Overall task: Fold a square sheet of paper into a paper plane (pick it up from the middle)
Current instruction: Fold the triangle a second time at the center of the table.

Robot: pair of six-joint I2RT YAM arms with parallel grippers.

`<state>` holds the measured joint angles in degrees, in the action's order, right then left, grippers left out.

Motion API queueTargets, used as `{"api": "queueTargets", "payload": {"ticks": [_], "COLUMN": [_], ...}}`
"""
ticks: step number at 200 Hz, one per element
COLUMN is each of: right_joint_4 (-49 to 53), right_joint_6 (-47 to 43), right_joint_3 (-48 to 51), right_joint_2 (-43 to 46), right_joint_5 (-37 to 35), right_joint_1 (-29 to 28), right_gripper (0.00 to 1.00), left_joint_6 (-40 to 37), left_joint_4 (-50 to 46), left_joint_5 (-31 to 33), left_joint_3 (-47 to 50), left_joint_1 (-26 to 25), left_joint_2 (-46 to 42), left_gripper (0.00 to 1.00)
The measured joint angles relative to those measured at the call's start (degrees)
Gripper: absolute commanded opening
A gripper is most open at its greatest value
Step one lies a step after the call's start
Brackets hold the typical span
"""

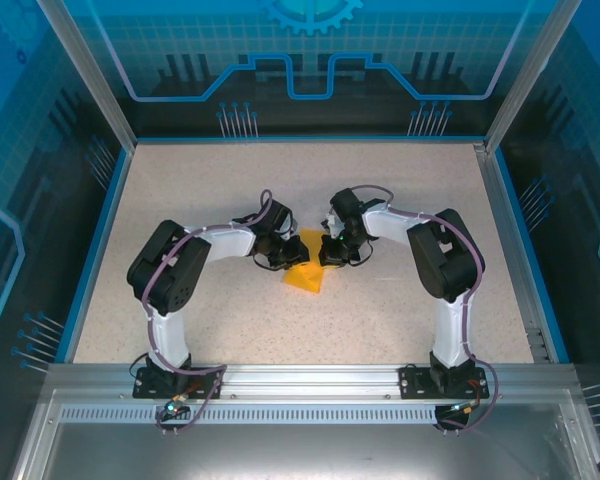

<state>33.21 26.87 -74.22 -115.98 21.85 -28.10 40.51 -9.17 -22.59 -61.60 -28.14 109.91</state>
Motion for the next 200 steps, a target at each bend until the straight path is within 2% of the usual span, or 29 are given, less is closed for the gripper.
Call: {"api": "queueTargets", "payload": {"ticks": [55, 123, 200], "right_joint_4": [-0.04, -2.10, -4.39], "right_joint_6": [-0.66, 0.20, 5.29], "right_joint_3": [0.17, 4.87, 8.22], "right_joint_2": [1.62, 13.68, 11.58], "right_joint_5": [-0.46, -0.42, -2.36], "right_joint_1": [-0.02, -4.81, -11.58], "right_gripper": [0.06, 0.06, 0.05], "left_joint_6": [0.04, 0.09, 1.55], "left_joint_4": [-0.42, -0.42, -0.39], "left_joint_5": [0.44, 0.46, 0.42], "left_joint_3": [0.00, 0.02, 0.02], "left_joint_1": [0.02, 0.02, 0.11], "left_joint_2": [0.37, 0.46, 0.63], "left_gripper": [0.16, 0.15, 0.15]}}
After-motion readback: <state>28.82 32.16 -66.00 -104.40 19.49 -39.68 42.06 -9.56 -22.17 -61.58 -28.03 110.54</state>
